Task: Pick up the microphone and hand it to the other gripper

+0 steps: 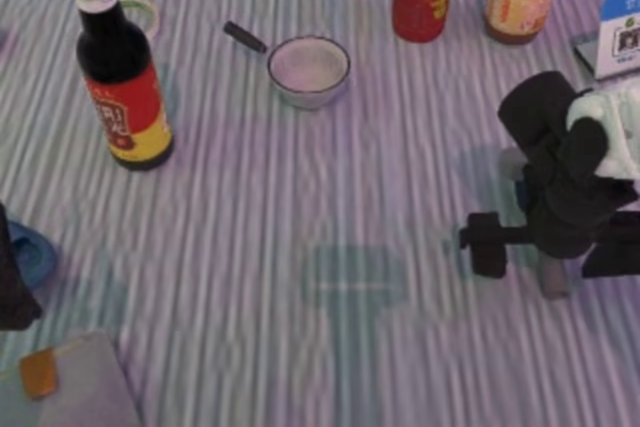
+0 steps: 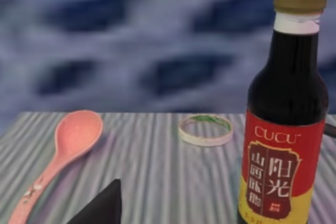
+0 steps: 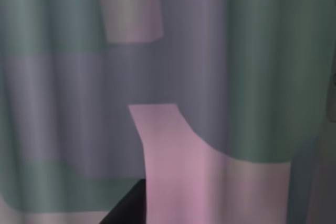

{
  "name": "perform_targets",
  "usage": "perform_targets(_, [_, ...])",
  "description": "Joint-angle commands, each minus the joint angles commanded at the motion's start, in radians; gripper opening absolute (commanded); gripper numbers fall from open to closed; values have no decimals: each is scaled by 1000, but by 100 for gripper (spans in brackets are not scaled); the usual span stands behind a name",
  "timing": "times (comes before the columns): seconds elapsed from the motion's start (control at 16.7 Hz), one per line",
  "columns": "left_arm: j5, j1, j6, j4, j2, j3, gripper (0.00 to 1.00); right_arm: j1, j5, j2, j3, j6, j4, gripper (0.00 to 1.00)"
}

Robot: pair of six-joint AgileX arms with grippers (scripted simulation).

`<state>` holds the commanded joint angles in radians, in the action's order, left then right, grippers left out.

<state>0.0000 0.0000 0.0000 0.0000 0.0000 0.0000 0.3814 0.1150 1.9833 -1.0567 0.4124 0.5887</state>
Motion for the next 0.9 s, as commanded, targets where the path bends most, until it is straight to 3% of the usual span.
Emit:
perform_targets(0.06, [0,0,0,0,0,0,100,0,0,0,0,0,0,100])
perform_targets(0.84, [0,0,0,0,0,0,100,0,0,0,0,0,0,2])
perform_targets(0.9, [0,0,0,0,0,0,100,0,0,0,0,0,0,0])
